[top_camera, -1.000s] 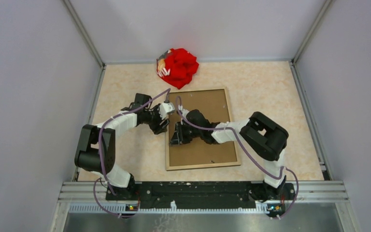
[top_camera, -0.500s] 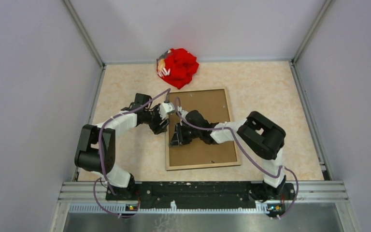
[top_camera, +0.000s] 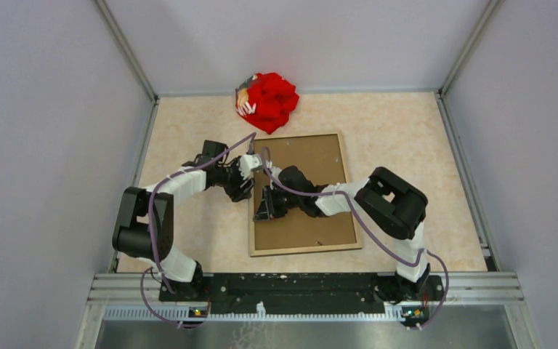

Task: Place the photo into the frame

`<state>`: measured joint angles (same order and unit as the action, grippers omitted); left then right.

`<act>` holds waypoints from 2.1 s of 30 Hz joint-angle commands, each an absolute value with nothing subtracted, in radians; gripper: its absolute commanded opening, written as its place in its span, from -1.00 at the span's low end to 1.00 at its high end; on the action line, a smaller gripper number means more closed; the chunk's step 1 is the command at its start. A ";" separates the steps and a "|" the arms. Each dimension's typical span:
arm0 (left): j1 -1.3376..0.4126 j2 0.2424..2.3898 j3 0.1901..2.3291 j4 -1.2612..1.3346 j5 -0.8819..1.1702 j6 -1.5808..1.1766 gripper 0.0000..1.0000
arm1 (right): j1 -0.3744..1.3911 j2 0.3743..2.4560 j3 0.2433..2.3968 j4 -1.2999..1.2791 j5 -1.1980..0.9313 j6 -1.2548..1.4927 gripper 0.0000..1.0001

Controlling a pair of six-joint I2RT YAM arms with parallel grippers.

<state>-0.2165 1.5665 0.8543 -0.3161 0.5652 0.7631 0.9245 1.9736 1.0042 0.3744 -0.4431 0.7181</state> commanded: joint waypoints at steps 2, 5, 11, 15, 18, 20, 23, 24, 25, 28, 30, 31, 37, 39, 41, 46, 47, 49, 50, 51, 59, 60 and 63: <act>-0.213 1.587 0.851 -0.296 0.589 0.756 0.33 | 0.926 1.973 1.042 0.402 -0.467 0.697 -0.66; -0.214 1.585 0.854 -0.296 0.591 0.753 0.33 | 0.926 1.978 1.047 0.411 -0.494 0.691 -0.67; -0.213 1.589 0.854 -0.295 0.585 0.752 0.33 | 0.927 1.989 1.063 0.400 -0.520 0.674 -0.69; -0.213 1.590 0.858 -0.296 0.585 0.749 0.32 | 0.927 1.993 1.075 0.377 -0.520 0.663 -0.70; -0.213 1.591 0.859 -0.296 0.584 0.749 0.32 | 0.927 1.996 1.086 0.360 -0.523 0.655 -0.70; -0.213 1.592 0.860 -0.297 0.584 0.749 0.32 | 0.927 1.996 1.093 0.352 -0.523 0.651 -0.70; -0.213 1.591 0.861 -0.294 0.582 0.742 0.32 | 0.922 1.982 1.112 0.327 -0.512 0.642 -0.69; -0.213 1.592 0.865 -0.292 0.580 0.734 0.33 | 0.917 1.970 1.118 0.321 -0.509 0.639 -0.66; -0.212 1.594 0.873 -0.293 0.578 0.722 0.33 | 0.909 1.955 1.121 0.314 -0.505 0.636 -0.59; -0.201 1.603 0.906 -0.302 0.590 0.698 0.33 | 0.860 1.886 1.113 0.319 -0.511 0.647 -0.46; -0.188 1.611 0.931 -0.304 0.606 0.672 0.33 | 0.821 1.848 1.098 0.338 -0.531 0.662 -0.39; -0.181 1.619 0.946 -0.304 0.615 0.657 0.33 | 0.800 1.833 1.094 0.342 -0.539 0.665 -0.36; -0.135 1.691 1.041 -0.294 0.647 0.573 0.33 | 0.696 1.814 1.086 0.325 -0.512 0.670 -0.24; -0.132 1.713 1.060 -0.291 0.659 0.561 0.33 | 0.674 1.835 1.092 0.319 -0.490 0.672 -0.22; -0.132 1.733 1.076 -0.288 0.674 0.549 0.32 | 0.658 1.866 1.107 0.310 -0.469 0.673 -0.21; -0.132 1.775 1.089 -0.272 0.676 0.538 0.30 | 0.634 1.973 1.185 0.315 -0.467 0.682 -0.21; -0.132 1.782 1.088 -0.271 0.676 0.538 0.29 | 0.632 1.995 1.206 0.313 -0.465 0.679 -0.20; -0.130 1.797 1.086 -0.271 0.677 0.540 0.24 | 0.633 2.050 1.250 0.307 -0.470 0.668 -0.20; -0.130 1.801 1.081 -0.267 0.678 0.539 0.20 | 0.633 2.073 1.275 0.303 -0.476 0.663 -0.20; -0.129 1.804 1.076 -0.262 0.678 0.537 0.13 | 0.632 2.094 1.295 0.299 -0.478 0.659 -0.21; -0.129 1.813 1.060 -0.244 0.684 0.538 -0.17 | 0.633 2.191 1.413 0.262 -0.479 0.650 -0.41; -0.129 1.815 1.059 -0.244 0.683 0.541 -0.19 | 0.634 2.199 1.422 0.260 -0.479 0.650 -0.42; -0.129 1.820 1.056 -0.243 0.683 0.538 -0.22 | 0.633 2.224 1.450 0.253 -0.485 0.651 -0.44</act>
<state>-0.1314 1.7939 1.0618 -0.2756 0.6743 0.5388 0.6384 2.1948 1.3895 0.2554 -0.4763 0.6716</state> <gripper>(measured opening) 0.401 0.285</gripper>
